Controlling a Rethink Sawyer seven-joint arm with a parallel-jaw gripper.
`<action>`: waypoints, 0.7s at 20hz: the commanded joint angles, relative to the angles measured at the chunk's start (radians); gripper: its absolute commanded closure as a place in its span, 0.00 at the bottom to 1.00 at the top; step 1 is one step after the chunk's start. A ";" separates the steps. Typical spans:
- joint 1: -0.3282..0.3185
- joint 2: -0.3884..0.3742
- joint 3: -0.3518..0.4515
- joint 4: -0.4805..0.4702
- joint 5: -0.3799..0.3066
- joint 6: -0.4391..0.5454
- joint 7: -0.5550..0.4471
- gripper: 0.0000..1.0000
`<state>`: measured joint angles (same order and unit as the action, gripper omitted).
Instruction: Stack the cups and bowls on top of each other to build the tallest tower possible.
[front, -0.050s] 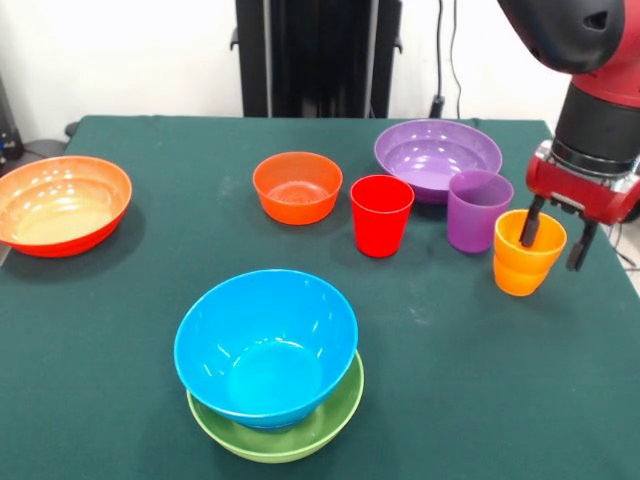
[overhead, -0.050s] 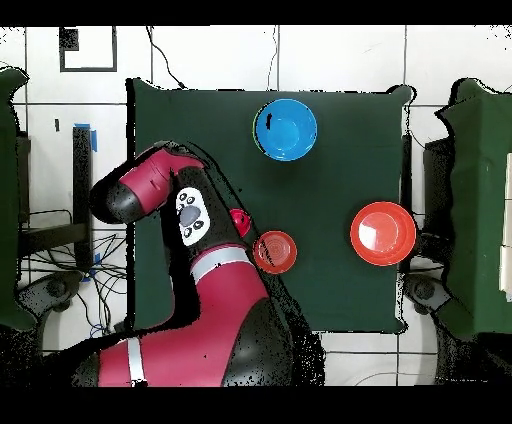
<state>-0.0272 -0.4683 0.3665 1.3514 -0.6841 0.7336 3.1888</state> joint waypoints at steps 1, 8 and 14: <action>0.032 0.079 -0.017 -0.097 0.021 0.081 -0.082 0.00; 0.046 0.080 -0.032 -0.128 0.037 0.098 -0.078 1.00; 0.038 0.067 -0.027 -0.122 0.043 0.107 -0.110 1.00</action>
<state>0.0099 -0.4255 0.3595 1.2684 -0.6593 0.7655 3.1886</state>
